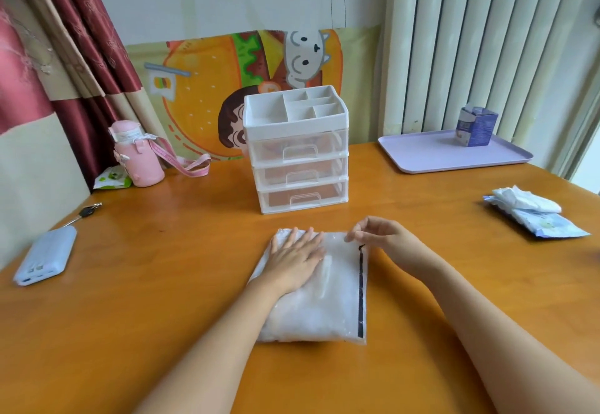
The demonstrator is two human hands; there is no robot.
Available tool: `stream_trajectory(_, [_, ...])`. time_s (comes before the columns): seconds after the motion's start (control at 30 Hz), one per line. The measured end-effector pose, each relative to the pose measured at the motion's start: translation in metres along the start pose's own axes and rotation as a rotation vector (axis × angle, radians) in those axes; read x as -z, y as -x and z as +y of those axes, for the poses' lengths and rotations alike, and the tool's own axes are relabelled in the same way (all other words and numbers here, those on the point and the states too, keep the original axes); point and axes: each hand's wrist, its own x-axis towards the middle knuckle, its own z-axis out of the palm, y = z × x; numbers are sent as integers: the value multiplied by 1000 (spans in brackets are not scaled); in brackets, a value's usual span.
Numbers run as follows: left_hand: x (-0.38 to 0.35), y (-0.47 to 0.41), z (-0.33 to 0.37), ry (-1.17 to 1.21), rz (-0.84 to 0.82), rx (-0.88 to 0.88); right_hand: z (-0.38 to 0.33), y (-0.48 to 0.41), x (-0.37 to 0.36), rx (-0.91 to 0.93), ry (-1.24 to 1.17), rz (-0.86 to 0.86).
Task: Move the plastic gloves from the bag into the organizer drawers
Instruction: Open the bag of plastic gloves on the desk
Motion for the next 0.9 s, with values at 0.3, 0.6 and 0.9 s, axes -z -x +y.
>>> stream_trajectory(0.3, [-1, -1, -4, 30, -17, -1, -8, 13, 40, 82, -86, 6])
stream_trajectory(0.6, [9, 5, 1, 115, -24, -24, -23, 20, 6, 191, 377, 206])
stream_trajectory(0.9, [19, 55, 5, 10, -85, 94, -27, 26, -47, 482, 895, -213])
